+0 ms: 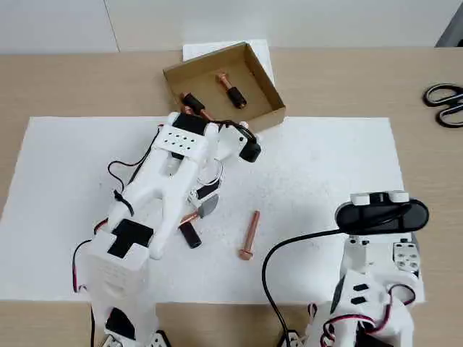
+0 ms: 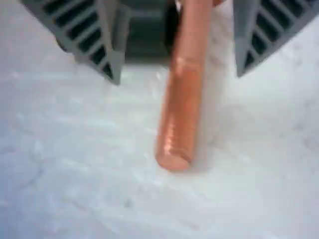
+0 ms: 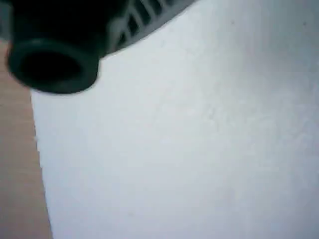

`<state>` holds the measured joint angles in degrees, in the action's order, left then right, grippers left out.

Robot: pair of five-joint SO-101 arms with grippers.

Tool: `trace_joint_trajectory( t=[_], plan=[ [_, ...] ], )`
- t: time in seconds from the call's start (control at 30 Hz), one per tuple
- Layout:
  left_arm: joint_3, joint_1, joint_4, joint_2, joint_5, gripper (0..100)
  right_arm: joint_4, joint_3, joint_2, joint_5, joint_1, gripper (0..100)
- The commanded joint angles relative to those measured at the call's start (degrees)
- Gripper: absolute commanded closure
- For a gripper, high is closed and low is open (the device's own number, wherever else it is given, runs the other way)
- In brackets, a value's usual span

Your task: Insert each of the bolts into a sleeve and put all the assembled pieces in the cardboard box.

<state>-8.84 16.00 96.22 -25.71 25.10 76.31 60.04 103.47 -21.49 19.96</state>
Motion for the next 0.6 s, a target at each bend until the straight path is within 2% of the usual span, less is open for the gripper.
trace_joint_trajectory(
  t=[0.0,0.27,0.33,0.43,0.57],
  plan=[
    [-1.8,-0.18,-1.32,-1.05,-0.44,85,-1.36,-0.62,0.31,-0.44,0.31,99.1],
    [-5.23,-0.26,-1.58,-12.57,-0.53,85,-1.36,-0.62,0.31,-0.44,0.31,99.1],
    [-7.52,-0.35,-1.14,-12.92,-0.7,89,-1.27,-0.62,0.31,-0.44,0.31,99.1],
    [-12.62,-0.26,0.53,-12.84,-0.79,100,-1.27,-0.62,0.31,-0.44,0.31,99.1],
    [-19.21,-0.35,4.13,-13.19,-0.79,99,-1.27,-0.62,0.31,-0.44,0.31,99.1]
  ],
)
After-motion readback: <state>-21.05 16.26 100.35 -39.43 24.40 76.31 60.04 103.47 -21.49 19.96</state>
